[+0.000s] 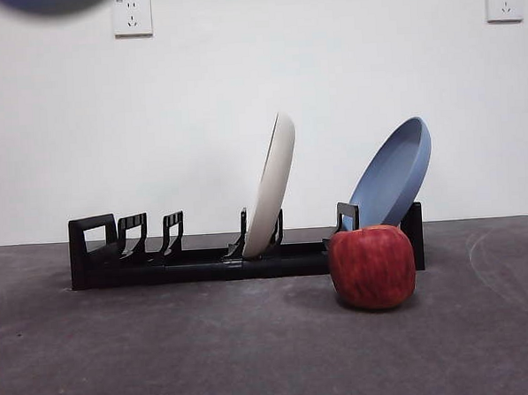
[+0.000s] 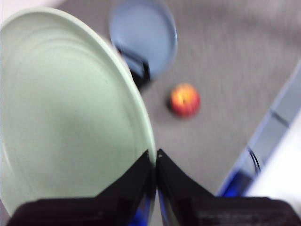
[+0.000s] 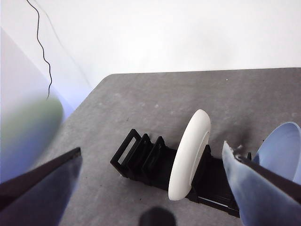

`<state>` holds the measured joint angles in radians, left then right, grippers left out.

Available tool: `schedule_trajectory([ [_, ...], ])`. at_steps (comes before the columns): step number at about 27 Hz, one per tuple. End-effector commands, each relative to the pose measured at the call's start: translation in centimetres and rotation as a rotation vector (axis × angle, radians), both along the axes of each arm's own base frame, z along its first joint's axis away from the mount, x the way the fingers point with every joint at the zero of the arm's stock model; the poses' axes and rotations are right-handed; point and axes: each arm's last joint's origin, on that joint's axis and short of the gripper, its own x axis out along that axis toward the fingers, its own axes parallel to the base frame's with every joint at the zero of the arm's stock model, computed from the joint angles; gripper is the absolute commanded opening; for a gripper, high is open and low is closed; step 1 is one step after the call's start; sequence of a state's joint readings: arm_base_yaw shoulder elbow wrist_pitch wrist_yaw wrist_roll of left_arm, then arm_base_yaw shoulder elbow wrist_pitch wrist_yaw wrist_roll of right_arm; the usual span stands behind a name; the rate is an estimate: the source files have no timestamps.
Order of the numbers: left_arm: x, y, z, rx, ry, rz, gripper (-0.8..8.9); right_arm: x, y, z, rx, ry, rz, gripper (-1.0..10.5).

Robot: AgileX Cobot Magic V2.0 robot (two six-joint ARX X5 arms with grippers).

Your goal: Take the green plate from the plate rack,put the plate on the table,take the apple from the table,put the apple in the plate

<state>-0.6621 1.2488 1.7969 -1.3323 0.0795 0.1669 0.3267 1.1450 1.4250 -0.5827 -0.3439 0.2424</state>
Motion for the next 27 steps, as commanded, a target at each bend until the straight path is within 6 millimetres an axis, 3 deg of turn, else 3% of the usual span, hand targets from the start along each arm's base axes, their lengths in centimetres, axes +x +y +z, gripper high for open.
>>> schedule_trajectory([
  [1, -0.2, -0.6, -3.6, 0.042, 0.099, 0.01, -0.09, 0.1, 0.0, 0.1, -0.004, -0.011, 0.002, 5.0],
  [5, -0.3, -2.0, -8.0, 0.078, 0.159, 0.016, -0.09, 0.1, 0.0, 0.1, -0.004, -0.011, 0.002, 5.0],
  [13, 1.1, -5.0, -16.5, 0.11, 0.082, 0.115, -0.09, 0.0, 0.0, 0.0, -0.008, 0.002, 0.002, 5.0],
  [27, 3.3, -8.2, -27.6, 0.235, 0.25, 0.099, -0.09, 0.0, 0.0, -0.2, -0.015, 0.018, -0.001, 5.0],
])
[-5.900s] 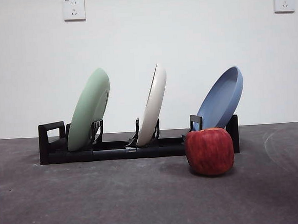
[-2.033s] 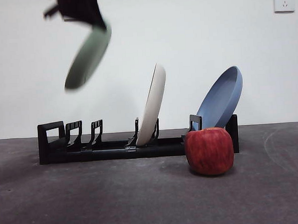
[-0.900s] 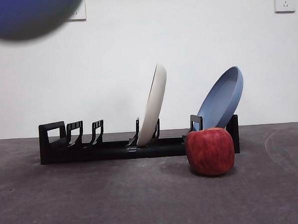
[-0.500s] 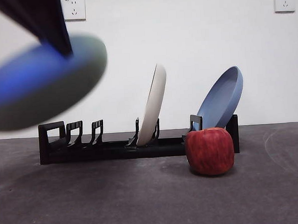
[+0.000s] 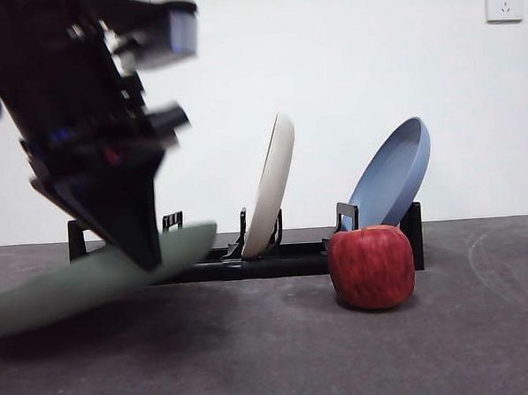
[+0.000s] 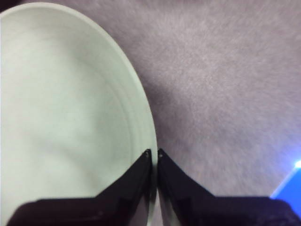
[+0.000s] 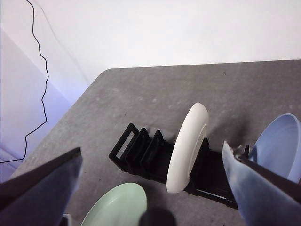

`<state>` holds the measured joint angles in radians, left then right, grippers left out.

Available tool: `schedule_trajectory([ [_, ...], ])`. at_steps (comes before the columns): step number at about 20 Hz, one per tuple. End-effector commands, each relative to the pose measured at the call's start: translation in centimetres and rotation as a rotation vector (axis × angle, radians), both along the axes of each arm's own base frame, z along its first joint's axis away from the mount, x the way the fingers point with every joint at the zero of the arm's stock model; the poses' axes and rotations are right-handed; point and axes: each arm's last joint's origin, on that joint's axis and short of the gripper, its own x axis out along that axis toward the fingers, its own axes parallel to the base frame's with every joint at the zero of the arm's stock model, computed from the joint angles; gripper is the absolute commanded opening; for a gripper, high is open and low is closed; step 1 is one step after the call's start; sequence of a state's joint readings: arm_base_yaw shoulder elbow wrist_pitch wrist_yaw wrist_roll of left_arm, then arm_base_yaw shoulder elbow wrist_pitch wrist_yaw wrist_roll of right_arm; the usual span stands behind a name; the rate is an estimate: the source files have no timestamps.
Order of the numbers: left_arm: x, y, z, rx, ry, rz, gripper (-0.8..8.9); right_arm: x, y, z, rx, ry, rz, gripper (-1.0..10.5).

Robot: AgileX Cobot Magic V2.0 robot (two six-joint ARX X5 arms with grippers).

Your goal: Take the green plate from the plate rack,put the plate on the table,take the apple from the table,put the apple in the plate

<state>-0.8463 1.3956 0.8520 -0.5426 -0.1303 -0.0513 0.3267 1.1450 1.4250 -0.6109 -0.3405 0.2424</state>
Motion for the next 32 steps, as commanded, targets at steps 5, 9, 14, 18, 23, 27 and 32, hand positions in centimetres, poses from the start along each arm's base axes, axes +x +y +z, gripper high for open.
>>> schedule_trajectory([
  [5, 0.3, -1.2, -3.4, 0.02, 0.154, -0.021, 0.03, 0.0, 0.0, -0.1, -0.013, 0.011, 0.003, 5.0],
  [9, 0.1, -1.0, -2.4, -0.013, 0.136, -0.003, 1.63, 0.0, 0.0, -0.1, -0.014, 0.011, 0.003, 5.0],
  [14, 0.0, -0.9, -2.1, -0.03, 0.132, 0.014, 1.79, 0.0, 0.0, -0.2, -0.016, 0.015, 0.004, 5.0],
  [18, 0.0, -0.8, 0.3, -0.079, 0.092, 0.015, 3.54, -0.2, 0.0, -0.9, -0.08, 0.059, 0.024, 5.0],
  [23, -1.5, 0.8, 11.8, -0.314, -0.09, -0.026, 3.54, -1.0, 0.4, -2.7, -0.204, 0.2, 0.095, 5.0],
  [27, -4.3, 4.0, 19.9, -0.349, -0.155, -0.089, 3.54, -1.4, 2.3, -5.3, -0.374, 0.394, 0.18, 5.0],
  [32, -7.0, 7.2, 23.2, -0.269, -0.133, -0.134, 3.54, -1.2, 7.2, -7.9, -0.579, 0.439, 0.237, 5.0],
])
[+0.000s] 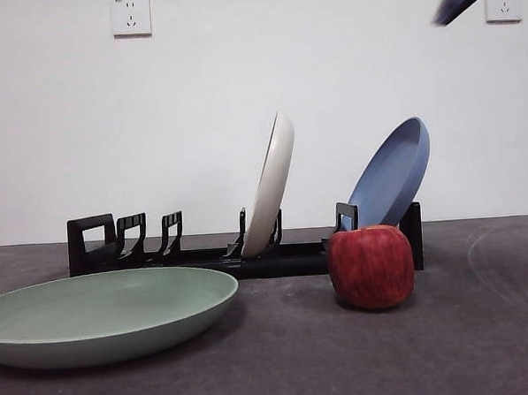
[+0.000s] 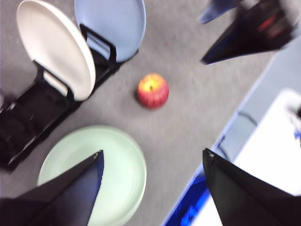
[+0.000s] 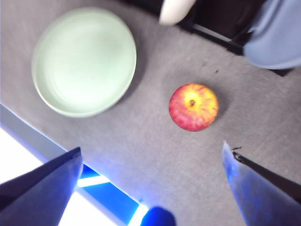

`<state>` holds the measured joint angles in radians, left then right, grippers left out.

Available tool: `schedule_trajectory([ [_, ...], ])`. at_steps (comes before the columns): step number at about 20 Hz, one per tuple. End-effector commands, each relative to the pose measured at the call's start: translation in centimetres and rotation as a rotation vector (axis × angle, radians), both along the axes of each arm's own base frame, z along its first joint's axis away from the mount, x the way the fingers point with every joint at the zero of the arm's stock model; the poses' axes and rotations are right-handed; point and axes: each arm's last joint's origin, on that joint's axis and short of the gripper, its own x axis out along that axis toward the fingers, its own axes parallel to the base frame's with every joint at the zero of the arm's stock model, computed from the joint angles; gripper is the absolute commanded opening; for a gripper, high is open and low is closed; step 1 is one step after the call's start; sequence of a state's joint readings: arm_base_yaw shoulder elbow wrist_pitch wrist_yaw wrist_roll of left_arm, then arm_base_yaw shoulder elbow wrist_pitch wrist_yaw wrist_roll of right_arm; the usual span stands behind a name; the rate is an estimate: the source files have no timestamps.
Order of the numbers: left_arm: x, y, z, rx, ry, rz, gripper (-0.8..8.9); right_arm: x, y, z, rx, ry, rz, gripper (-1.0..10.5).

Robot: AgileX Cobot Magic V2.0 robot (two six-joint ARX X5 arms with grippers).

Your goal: Take the green plate from the plate rack,put the plate on the table,take the apple from the table,put the apple in the plate

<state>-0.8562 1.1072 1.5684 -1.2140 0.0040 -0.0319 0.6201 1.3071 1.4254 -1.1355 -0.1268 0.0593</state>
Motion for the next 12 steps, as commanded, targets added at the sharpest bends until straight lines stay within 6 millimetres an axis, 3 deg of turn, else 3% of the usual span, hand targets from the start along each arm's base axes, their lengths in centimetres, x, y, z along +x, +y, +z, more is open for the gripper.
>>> schedule_trajectory([
  [1, -0.8, 1.0, -0.2, 0.063, 0.018, -0.02, 3.54, 0.2, 2.0, -1.1, -0.06, 0.0, 0.027, 5.0],
  [5, -2.5, 3.2, 0.5, 0.031, -0.017, -0.014, 3.53, 1.2, 4.7, -3.3, -0.204, -0.03, 0.012, 5.0],
  [12, -7.3, 8.5, 1.9, -0.133, -0.142, 0.003, 3.53, 3.6, 6.7, -7.4, -0.302, -0.026, 0.05, 5.1],
])
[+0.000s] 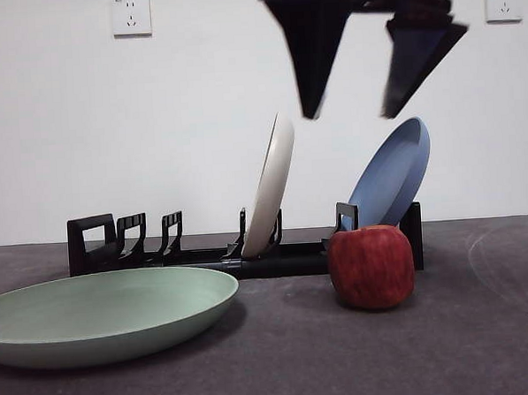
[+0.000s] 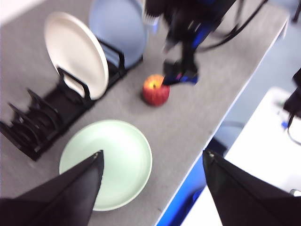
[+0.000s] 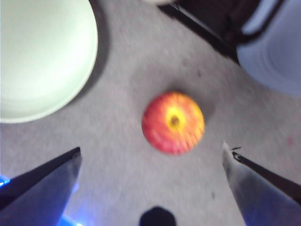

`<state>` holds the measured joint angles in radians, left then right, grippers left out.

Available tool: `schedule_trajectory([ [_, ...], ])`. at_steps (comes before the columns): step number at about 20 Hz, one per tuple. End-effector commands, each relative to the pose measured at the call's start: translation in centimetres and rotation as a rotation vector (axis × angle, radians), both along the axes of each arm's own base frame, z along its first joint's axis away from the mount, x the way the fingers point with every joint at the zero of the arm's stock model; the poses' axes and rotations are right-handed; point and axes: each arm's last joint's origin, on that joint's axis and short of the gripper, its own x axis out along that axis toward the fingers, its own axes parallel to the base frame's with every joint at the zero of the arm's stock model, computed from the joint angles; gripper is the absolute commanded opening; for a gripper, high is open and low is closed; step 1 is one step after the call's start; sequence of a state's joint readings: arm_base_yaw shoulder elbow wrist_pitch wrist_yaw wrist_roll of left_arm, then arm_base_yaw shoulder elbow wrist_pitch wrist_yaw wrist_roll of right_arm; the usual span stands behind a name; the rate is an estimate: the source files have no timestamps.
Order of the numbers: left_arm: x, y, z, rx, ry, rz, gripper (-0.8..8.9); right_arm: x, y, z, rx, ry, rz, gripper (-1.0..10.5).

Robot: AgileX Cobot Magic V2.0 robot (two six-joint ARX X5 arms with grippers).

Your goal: Take the green plate from the plate rack,put the plate on the table,take the apple from the table,put the apple in the plate

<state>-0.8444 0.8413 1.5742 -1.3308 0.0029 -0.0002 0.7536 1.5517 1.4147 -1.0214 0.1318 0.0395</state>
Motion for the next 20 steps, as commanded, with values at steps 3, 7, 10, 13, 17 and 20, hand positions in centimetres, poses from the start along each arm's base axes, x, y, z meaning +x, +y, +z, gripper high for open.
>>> schedule_trajectory([
  [3, -2.3, 2.5, 0.2, -0.107, -0.024, -0.004, 3.51, 1.2, 0.3, -3.9, -0.035, 0.034, -0.001, 5.1],
  [7, -3.1, 3.1, 0.2, -0.144, -0.018, -0.043, 3.5, 2.5, -0.6, -6.4, -0.016, 0.016, -0.05, 5.1],
  [10, -3.0, 3.1, 0.2, -0.144, -0.015, -0.042, 3.5, 3.3, -1.8, -7.1, 0.03, 0.047, -0.075, 5.1],
  [13, -3.0, 3.1, 0.2, -0.144, -0.015, -0.041, 3.5, 4.0, -2.8, -7.1, 0.074, 0.083, -0.074, 5.1],
  [17, -3.0, 3.1, 0.2, -0.144, -0.015, -0.041, 3.5, 4.8, -3.1, -8.4, 0.069, 0.134, -0.081, 5.1],
  [20, -3.0, 3.1, 0.2, -0.145, -0.014, -0.041, 3.5, 5.2, -2.8, -9.6, 0.049, 0.167, -0.078, 5.1],
])
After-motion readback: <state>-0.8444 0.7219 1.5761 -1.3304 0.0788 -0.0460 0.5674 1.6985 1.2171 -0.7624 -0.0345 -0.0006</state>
